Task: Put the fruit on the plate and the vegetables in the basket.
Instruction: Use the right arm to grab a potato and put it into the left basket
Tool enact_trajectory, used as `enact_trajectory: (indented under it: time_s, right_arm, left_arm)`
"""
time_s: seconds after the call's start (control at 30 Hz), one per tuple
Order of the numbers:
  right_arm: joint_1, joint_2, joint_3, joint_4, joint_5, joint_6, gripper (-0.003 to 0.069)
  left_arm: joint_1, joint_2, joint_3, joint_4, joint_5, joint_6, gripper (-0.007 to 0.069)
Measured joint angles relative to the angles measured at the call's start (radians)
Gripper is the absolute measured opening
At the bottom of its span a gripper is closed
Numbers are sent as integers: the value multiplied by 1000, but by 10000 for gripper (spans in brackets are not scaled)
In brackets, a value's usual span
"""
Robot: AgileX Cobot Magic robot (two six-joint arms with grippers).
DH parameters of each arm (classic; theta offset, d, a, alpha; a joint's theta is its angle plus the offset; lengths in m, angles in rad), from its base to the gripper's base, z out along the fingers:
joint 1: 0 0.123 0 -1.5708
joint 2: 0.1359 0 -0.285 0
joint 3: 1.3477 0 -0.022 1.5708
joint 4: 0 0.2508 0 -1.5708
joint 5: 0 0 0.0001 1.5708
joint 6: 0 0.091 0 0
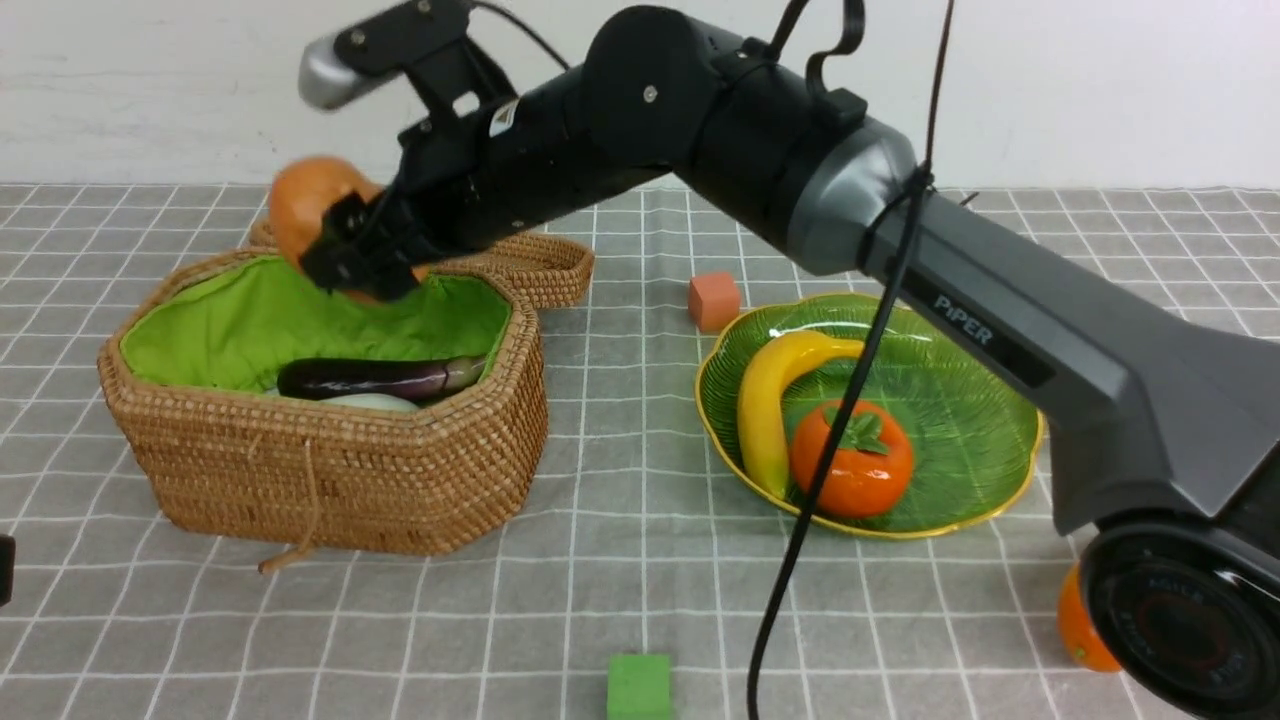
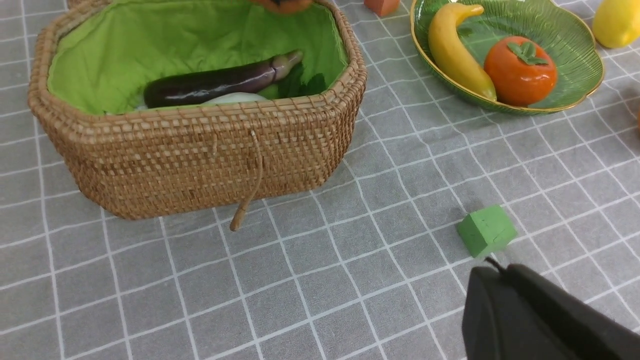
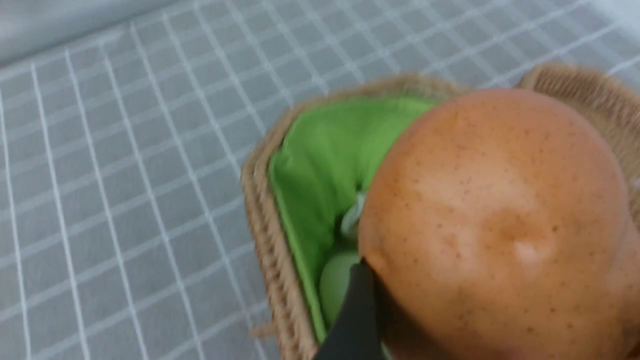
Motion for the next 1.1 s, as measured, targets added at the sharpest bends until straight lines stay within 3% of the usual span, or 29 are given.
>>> enact_trajectory:
  time_s: [0.67, 0.87, 1.1]
  right_arm:
    - [0, 3, 0, 23, 90, 1, 624]
    - [-4, 4, 0, 17, 45, 93, 683]
    - [-10, 4, 0, -44, 62, 121, 622]
  left_arm:
    - [0, 0, 0, -3, -5, 35, -13]
    - [0, 0, 0, -3, -29, 15, -13]
    - [0, 0, 0, -3, -61, -40, -13]
